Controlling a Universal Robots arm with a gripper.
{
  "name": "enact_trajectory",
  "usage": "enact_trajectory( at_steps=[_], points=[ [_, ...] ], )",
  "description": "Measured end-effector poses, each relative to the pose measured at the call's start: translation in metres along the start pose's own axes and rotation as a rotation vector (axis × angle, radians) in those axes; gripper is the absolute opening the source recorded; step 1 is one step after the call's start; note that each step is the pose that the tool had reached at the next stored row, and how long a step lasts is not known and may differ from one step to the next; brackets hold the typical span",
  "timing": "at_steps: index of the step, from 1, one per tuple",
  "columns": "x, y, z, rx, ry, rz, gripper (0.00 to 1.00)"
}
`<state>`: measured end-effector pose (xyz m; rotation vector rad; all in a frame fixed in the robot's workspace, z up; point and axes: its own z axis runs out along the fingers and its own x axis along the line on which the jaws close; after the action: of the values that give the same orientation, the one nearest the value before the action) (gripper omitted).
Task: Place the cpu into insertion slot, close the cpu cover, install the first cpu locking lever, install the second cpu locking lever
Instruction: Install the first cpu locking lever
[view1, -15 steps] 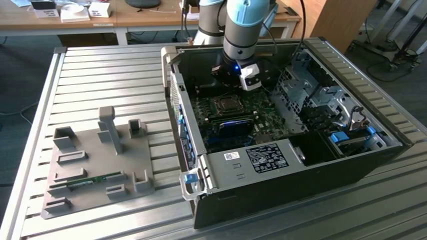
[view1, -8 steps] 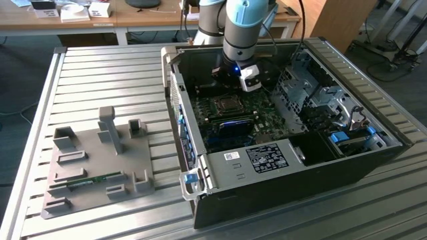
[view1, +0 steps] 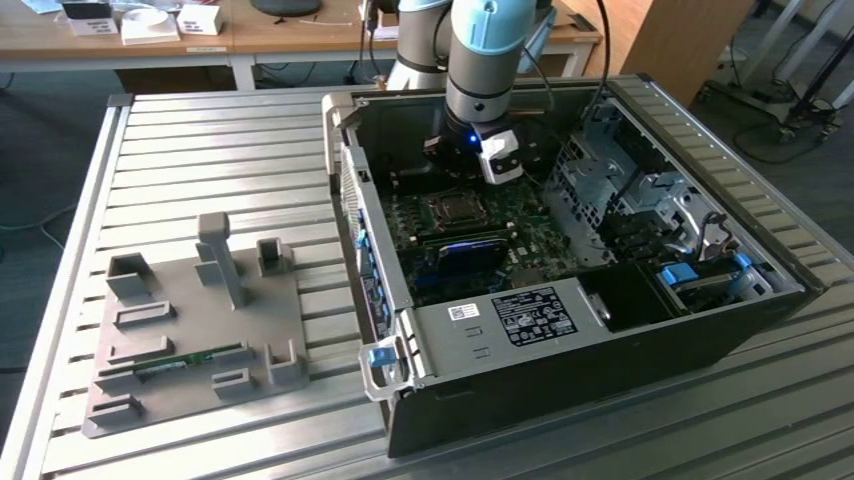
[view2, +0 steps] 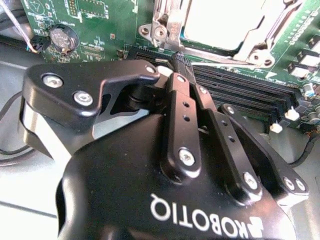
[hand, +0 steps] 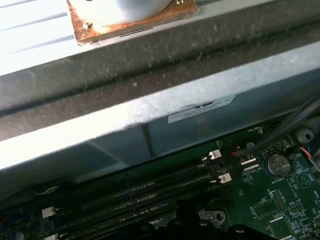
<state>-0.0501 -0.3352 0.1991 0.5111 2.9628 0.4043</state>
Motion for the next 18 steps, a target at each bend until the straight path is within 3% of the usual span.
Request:
enact_trajectory(
  at_steps=[18],
  points=[
    [0.0032,0.0033,-0.0012,-0.0013,0.0001,0.000,0.11]
  ],
)
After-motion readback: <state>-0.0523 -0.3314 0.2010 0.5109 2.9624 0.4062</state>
